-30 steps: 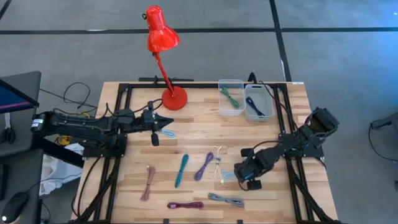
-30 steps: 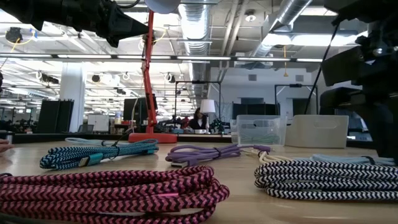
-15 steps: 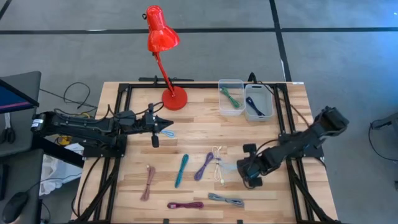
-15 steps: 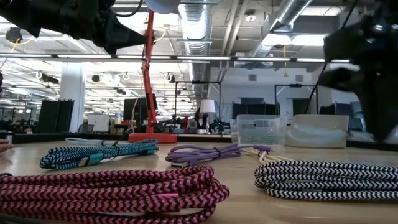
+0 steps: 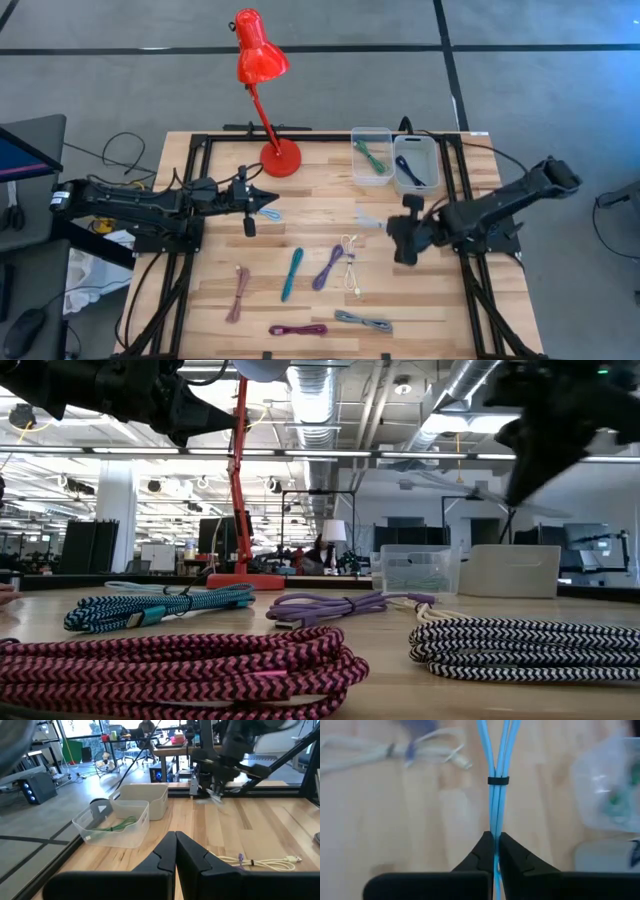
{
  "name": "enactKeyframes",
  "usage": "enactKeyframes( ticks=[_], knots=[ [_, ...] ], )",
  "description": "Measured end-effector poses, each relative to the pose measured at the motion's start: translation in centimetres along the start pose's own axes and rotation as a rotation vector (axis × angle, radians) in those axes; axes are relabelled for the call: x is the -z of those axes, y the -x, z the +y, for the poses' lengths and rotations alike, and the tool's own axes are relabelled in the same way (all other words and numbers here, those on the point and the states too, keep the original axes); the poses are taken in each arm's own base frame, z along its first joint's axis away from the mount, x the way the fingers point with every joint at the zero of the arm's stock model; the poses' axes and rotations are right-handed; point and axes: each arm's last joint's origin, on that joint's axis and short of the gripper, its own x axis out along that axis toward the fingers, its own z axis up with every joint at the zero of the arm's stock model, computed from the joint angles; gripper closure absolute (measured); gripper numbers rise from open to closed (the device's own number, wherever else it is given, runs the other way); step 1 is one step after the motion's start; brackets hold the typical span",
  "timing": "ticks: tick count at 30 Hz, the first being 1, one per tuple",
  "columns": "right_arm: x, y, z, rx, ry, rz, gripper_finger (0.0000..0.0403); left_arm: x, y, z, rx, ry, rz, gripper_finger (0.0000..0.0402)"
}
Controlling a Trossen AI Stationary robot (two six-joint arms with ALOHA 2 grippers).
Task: Pick & Place USB Port
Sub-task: Put the bottom light blue charger cable into the transparent bin
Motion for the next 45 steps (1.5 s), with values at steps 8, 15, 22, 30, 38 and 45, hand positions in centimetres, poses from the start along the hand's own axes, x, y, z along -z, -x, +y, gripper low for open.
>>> enactKeyframes(
  ticks=[8, 15, 22, 30, 38, 45],
  knots=[
    [-1.3, -0.9, -3.7, 0.113, -0.151, -0.035, 0.0402, -0.1, 0.0, 0.0, -0.001, 0.001, -0.007, 0.0396],
    [-2.5, -2.3, -6.9, 0.185, -0.241, -0.063, 0.0403, -0.1, 0.0, 0.0, -0.001, 0.001, -0.007, 0.0396],
    [-3.3, -3.0, -10.1, 0.224, -0.301, -0.115, 0.0403, -0.1, 0.0, 0.0, -0.001, 0.001, -0.007, 0.0396],
    [-3.7, -3.6, -13.3, 0.233, -0.370, -0.175, 0.0403, -0.1, 0.0, 0.0, -0.001, 0.001, -0.007, 0.0396],
    [-3.0, -4.0, -16.1, 0.270, -0.464, -0.158, 0.0403, -0.1, 0.0, 0.0, 0.000, 0.001, -0.007, 0.0396],
    [-3.1, -4.0, -18.1, 0.244, -0.533, -0.241, 0.0403, -0.1, 0.0, 0.0, -0.002, 0.002, -0.014, 0.0396]
  ],
)
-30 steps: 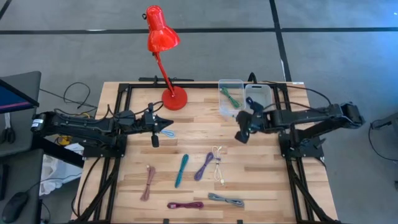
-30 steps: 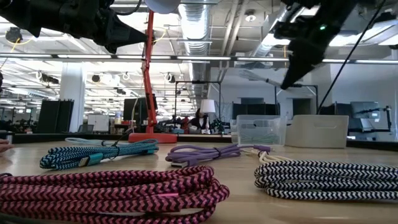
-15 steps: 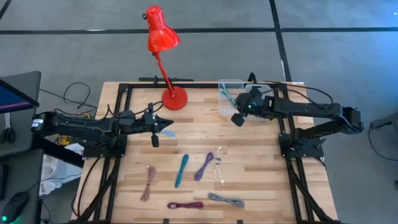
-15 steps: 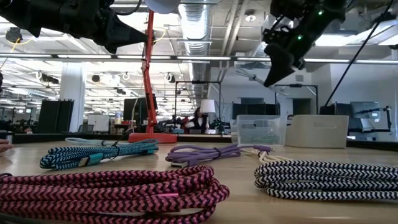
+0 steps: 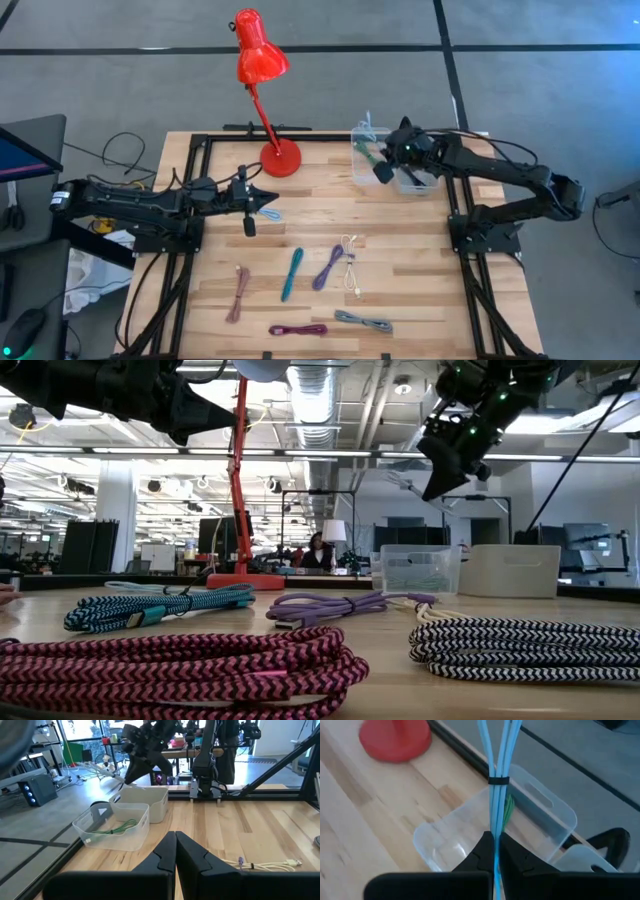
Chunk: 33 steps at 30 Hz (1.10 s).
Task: Pick & Place USB Port
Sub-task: Put the bottom light blue charger cable into the transparent bin
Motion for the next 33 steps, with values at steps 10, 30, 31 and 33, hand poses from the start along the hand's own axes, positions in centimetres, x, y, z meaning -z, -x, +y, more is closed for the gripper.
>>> enactKeyframes(
  ticks=[10, 30, 31, 33],
  knots=[
    [0.8, -4.6, -0.5, -0.006, -0.017, 0.099, 0.0403, -0.1, 0.0, 0.0, -0.001, 0.001, -0.007, 0.0396],
    [1.1, -11.3, -1.2, 0.004, -0.036, 0.298, 0.0403, -0.1, 0.0, 0.0, -0.001, 0.001, -0.007, 0.0396],
    [1.1, -11.3, -1.2, 0.005, -0.031, 0.304, 0.0401, -0.1, 0.0, 0.0, -0.001, 0.001, -0.007, 0.0396],
    [1.1, -11.3, -1.2, 0.009, -0.017, 0.315, 0.0394, -0.1, 0.0, 0.0, -0.001, 0.001, -0.007, 0.0396]
  ],
)
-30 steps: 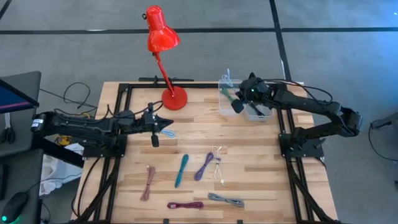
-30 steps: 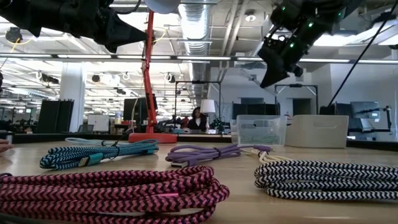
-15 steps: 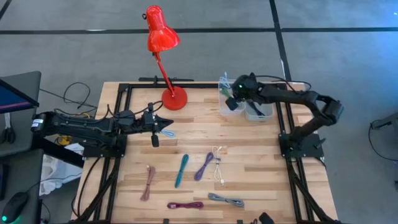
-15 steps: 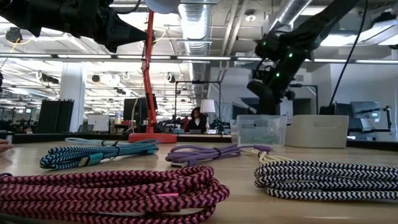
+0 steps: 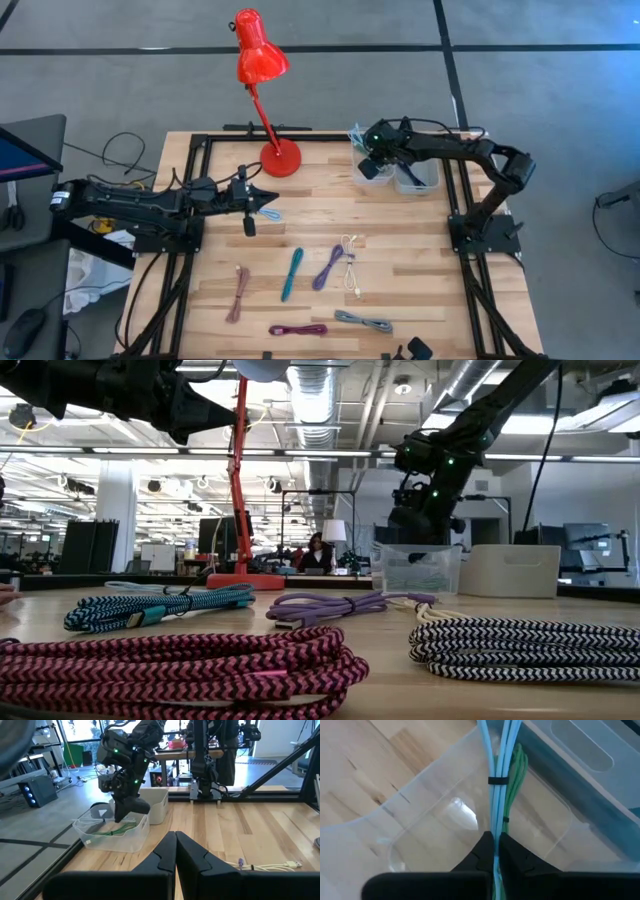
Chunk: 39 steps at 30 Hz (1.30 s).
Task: Pick & Place USB Port
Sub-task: Put the bottom light blue charger cable into the transparent bin, then put the violet charger cable into the transparent bin
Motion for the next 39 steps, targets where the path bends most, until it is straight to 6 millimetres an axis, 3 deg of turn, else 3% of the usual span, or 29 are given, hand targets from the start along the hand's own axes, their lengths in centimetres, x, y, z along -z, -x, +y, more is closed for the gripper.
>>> enactKeyframes(
  ticks=[7, 13, 18, 31, 39],
  knots=[
    [-0.2, 0.3, 0.0, 0.015, 0.008, -0.017, 0.0347, 0.0, 0.0, 0.0, 0.000, 0.000, 0.000, 0.0396],
    [-0.3, 0.9, 0.1, 0.013, 0.013, -0.027, 0.0333, 0.0, 0.0, 0.0, 0.000, 0.000, 0.000, 0.0396],
    [-0.4, 3.2, 1.0, -0.037, 0.064, -0.070, 0.0332, 0.0, 0.0, 0.0, 0.000, 0.000, 0.000, 0.0396],
    [1.6, 11.4, 7.1, -0.316, 0.348, -0.185, 0.0332, 0.0, 0.0, 0.0, 0.000, 0.000, 0.000, 0.0396],
    [3.1, 12.6, 12.0, -0.413, 0.666, -0.280, 0.0332, 0.0, 0.0, 0.0, 0.000, 0.000, 0.000, 0.0396]
  ],
)
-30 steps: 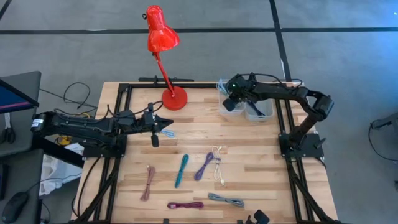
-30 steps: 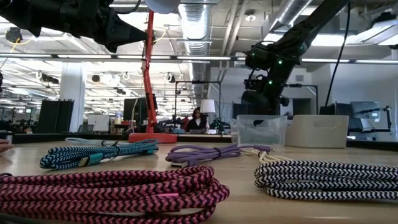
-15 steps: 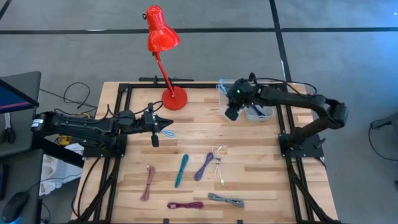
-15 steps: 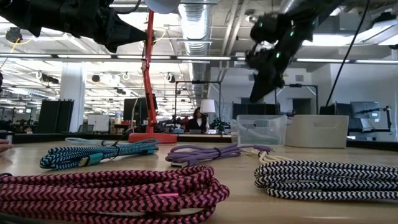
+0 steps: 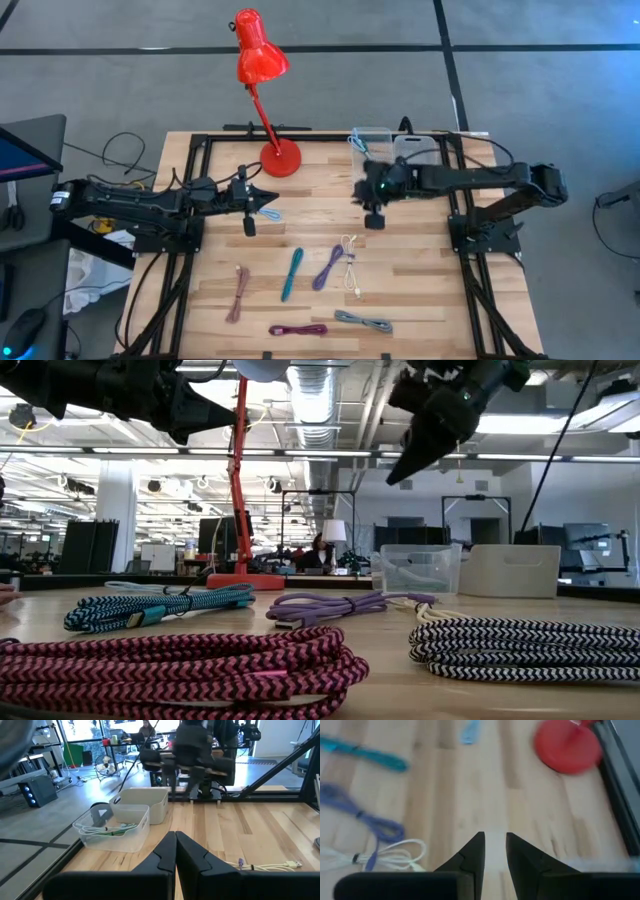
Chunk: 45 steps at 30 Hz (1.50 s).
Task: Pick & Place USB Port
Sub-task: Put the violet charger cable into the transparent bin
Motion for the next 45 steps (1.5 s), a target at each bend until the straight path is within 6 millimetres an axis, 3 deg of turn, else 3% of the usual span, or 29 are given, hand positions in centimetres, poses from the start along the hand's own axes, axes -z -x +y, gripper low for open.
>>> enactKeyframes(
  ticks=[10, 16, 25, 33, 45],
  knots=[
    [-0.2, -4.3, 3.3, 0.000, 0.221, 0.035, 0.0332, 0.0, 0.0, 0.0, 0.000, 0.000, 0.000, 0.0396],
    [0.1, -5.1, 4.7, -0.025, 0.268, 0.065, 0.0326, 0.0, 0.0, 0.0, 0.000, 0.000, 0.000, 0.0396],
    [-0.1, -4.8, 6.8, -0.077, 0.310, 0.046, 0.0264, 0.0, 0.0, 0.0, 0.000, 0.000, 0.000, 0.0396],
    [0.6, -6.6, 8.4, -0.143, 0.384, 0.078, 0.0214, 0.0, 0.0, 0.0, 0.000, 0.000, 0.000, 0.0396],
    [-0.2, -8.5, 10.5, -0.229, 0.393, 0.072, 0.0250, 0.0, 0.0, 0.0, 0.000, 0.000, 0.002, 0.0396]
  ],
)
